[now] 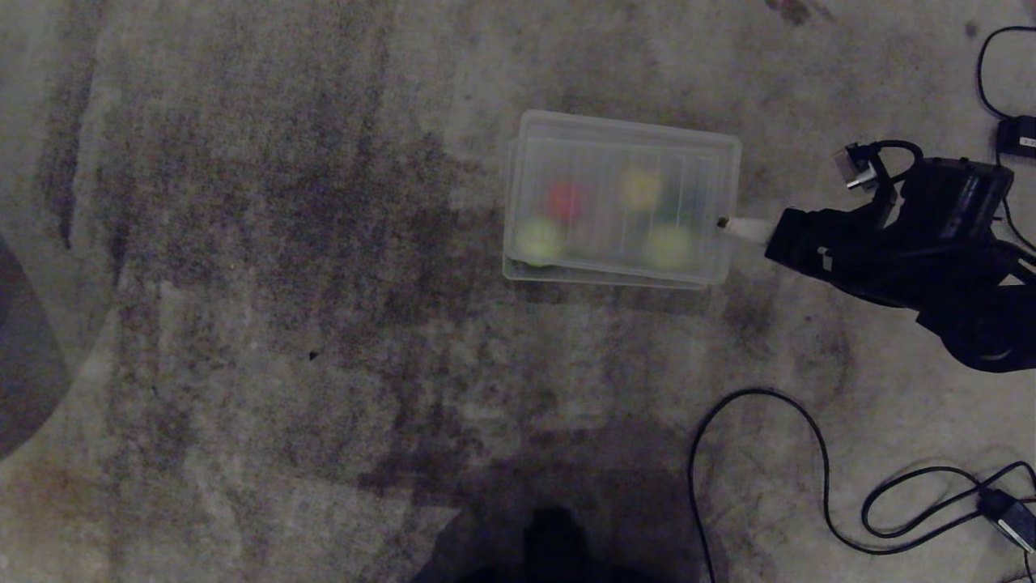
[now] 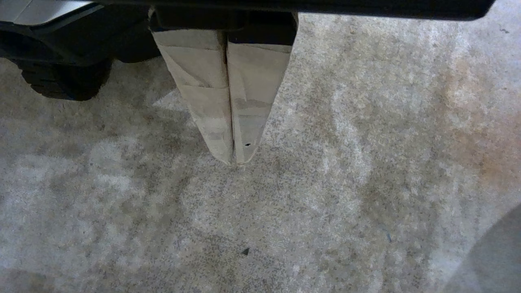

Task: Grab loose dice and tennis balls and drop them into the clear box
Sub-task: Close the lid

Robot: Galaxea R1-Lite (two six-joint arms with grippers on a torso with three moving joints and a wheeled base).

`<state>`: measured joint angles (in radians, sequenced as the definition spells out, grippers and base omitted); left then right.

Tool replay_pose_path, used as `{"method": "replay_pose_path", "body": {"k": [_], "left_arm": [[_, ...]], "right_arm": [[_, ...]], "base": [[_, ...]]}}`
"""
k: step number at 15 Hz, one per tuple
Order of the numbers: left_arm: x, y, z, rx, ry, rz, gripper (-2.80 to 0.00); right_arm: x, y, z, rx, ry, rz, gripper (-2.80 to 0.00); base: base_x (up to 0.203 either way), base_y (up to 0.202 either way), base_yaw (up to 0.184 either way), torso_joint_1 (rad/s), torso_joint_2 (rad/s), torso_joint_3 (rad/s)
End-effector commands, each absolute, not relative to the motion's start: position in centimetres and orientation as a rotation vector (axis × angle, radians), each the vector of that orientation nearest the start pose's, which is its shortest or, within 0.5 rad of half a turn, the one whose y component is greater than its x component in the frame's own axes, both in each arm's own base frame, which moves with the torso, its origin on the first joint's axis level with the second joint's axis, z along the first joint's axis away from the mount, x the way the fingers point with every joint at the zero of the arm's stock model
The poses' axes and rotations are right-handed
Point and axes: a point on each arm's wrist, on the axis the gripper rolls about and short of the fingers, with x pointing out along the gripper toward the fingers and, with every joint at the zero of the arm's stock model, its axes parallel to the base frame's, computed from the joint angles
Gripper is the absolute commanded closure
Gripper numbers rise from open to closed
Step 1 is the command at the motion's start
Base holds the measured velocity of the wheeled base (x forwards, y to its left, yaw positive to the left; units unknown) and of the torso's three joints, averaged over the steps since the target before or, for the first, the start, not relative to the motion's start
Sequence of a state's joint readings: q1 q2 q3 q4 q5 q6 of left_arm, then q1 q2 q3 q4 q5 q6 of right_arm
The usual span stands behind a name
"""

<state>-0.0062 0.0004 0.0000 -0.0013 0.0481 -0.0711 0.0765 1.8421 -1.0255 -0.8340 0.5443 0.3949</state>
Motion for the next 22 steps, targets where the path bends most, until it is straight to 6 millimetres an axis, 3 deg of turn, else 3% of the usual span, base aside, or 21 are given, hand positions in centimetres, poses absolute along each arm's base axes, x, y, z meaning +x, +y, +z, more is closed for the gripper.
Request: {"method": "replay_pose_path", "body": {"k": [1, 11, 22], "left_arm": [[-2.3, 0.1, 7.5, -0.072, 0.000, 0.041, 0.00], [-2.3, 0.1, 7.5, -0.072, 0.000, 0.041, 0.00], [-2.3, 0.1, 7.5, -0.072, 0.000, 0.043, 0.00]], "right_arm": [[35.6, 4.3, 21.0, 0.382, 0.120, 0.628, 0.00], [36.9, 4.4, 20.0, 0.385, 0.140, 0.639, 0.00], [35.2, 2.9, 21.5, 0.386, 0.188, 0.738, 0.00]], "base": [[0.000, 0.000, 0.000, 0.000, 0.00, 0.000], [0.000, 0.000, 0.000, 0.000, 0.00, 0.000], [0.000, 0.000, 0.000, 0.000, 0.00, 0.000]]}}
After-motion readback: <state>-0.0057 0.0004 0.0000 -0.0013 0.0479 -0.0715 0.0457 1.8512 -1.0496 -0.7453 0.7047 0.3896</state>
